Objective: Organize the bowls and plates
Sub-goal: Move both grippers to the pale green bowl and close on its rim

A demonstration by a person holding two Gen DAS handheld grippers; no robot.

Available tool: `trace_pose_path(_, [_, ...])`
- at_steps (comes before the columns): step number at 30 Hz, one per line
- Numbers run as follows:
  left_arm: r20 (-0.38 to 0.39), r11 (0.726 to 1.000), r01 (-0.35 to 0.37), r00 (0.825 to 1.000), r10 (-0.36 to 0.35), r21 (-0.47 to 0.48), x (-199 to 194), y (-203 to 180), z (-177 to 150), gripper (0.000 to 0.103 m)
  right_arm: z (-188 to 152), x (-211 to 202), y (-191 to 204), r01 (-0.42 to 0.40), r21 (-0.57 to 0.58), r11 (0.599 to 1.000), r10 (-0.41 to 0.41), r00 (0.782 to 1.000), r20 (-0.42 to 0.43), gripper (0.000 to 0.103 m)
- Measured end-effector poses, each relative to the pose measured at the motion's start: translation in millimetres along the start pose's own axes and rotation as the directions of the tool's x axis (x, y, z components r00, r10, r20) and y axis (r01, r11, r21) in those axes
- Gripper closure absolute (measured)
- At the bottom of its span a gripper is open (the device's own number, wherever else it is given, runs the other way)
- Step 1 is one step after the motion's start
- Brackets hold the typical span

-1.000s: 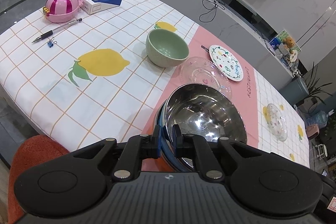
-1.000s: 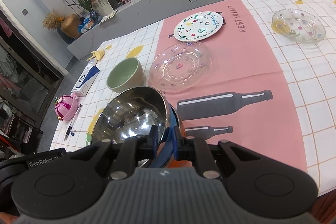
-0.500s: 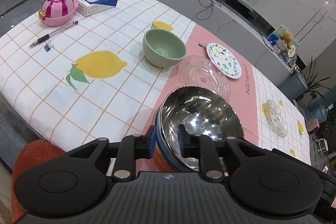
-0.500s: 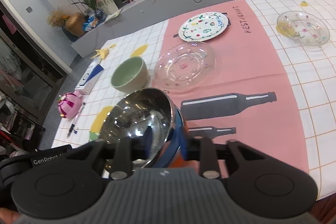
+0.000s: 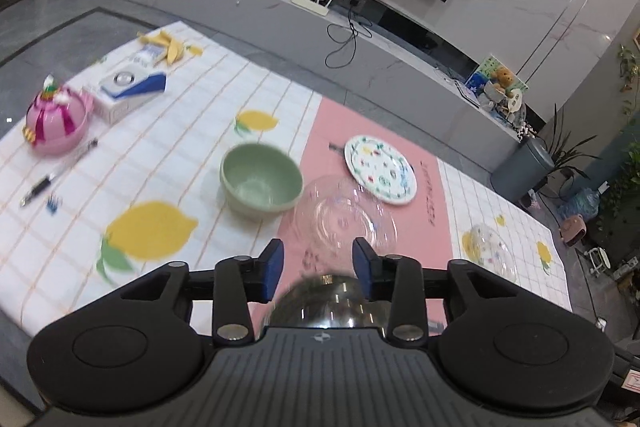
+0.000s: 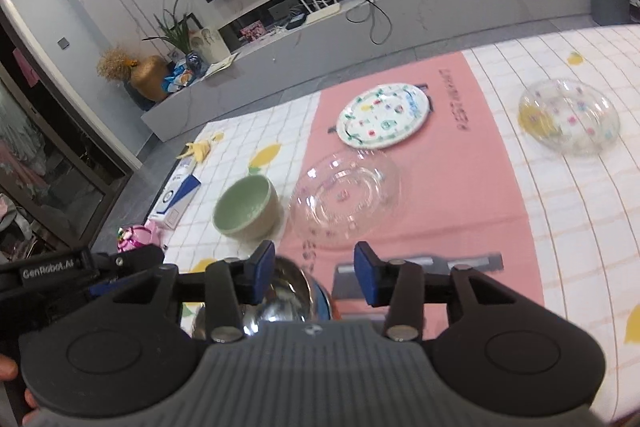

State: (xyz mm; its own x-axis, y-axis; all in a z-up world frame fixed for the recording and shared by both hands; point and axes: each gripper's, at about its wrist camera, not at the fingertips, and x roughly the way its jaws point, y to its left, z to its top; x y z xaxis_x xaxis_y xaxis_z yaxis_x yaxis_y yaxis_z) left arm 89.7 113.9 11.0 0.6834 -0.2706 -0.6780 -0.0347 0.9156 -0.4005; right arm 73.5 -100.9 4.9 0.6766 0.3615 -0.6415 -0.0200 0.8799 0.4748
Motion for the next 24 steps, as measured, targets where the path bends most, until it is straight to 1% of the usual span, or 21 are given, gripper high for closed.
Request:
trace_pose_path(1, [0.0, 1.0, -0.001, 1.0, 0.001, 0.003, 3.7, 0.4, 5.8, 0.058, 6.5, 3.3, 2.9, -0.004, -0.011, 1.0, 0.004, 1.0, -0.002, 0.051])
trace_pose_path(2, [-0.004, 1.0, -0.002, 1.0, 0.002, 0.004, 8.3, 1.3, 12.1, 0.056, 11.9, 7.2, 6.4, -0.006, -0.022, 1.0, 0.006, 1.0, -0.008, 0.049])
trace_pose_path(5, [-0.013, 1.0, -0.019, 1.0, 0.02, 0.009, 20.7, 5.4, 25.5, 0.056, 29.9, 24.6, 21.0, -0.015, -0.056, 0.998, 0.013, 0.999, -0.037, 0.048])
trace_pose_path(8, [-0.026, 0.998, -0.051, 0.998, 0.051, 0.027, 35.7, 9.9, 36.7, 0.055, 44.1, 49.5, 35.5, -0.03, -0.074, 0.997, 0.023, 0.996, -0.086, 0.048])
trace_pose_path(10, [-0.04, 0.998, -0.063, 0.997, 0.064, 0.029, 45.8, 15.7, 43.4, 0.055, 49.7, 68.1, 45.0, -0.025, -0.091, 0.996, 0.014, 0.993, -0.116, 0.042])
trace_pose_path(14, [-0.07, 0.995, -0.091, 0.993, 0.094, 0.034, 67.1, 29.3, 53.6, 0.053, 58.2, 109.0, 56.8, -0.01, -0.111, 0.994, -0.01, 0.983, -0.181, 0.041])
trace_pose_path(19, [-0.102, 0.993, -0.12, 0.988, 0.12, 0.007, 97.4, 50.6, 59.7, 0.053, 67.5, 160.6, 61.0, 0.025, -0.081, 0.996, -0.047, 0.961, -0.271, 0.043])
trace_pose_path(20, [-0.106, 0.992, -0.123, 0.987, 0.122, -0.001, 102.8, 54.3, 60.6, 0.053, 68.6, 169.8, 61.6, 0.027, -0.073, 0.997, -0.047, 0.957, -0.288, 0.045])
trace_pose_path(21, [-0.109, 0.992, -0.123, 0.987, 0.122, -0.008, 109.0, 58.2, 60.7, 0.053, 69.5, 178.7, 62.1, 0.031, -0.066, 0.997, -0.05, 0.952, -0.302, 0.051])
trace_pose_path(22, [-0.112, 0.992, -0.124, 0.986, 0.122, -0.013, 114.2, 61.5, 60.6, 0.053, 69.8, 184.8, 63.4, 0.034, -0.063, 0.997, -0.052, 0.949, -0.312, 0.054])
trace_pose_path(24, [-0.122, 0.992, -0.125, 0.985, 0.122, -0.019, 124.6, 66.8, 60.4, 0.053, 70.4, 198.6, 66.2, 0.041, -0.061, 0.997, -0.059, 0.944, -0.326, 0.058])
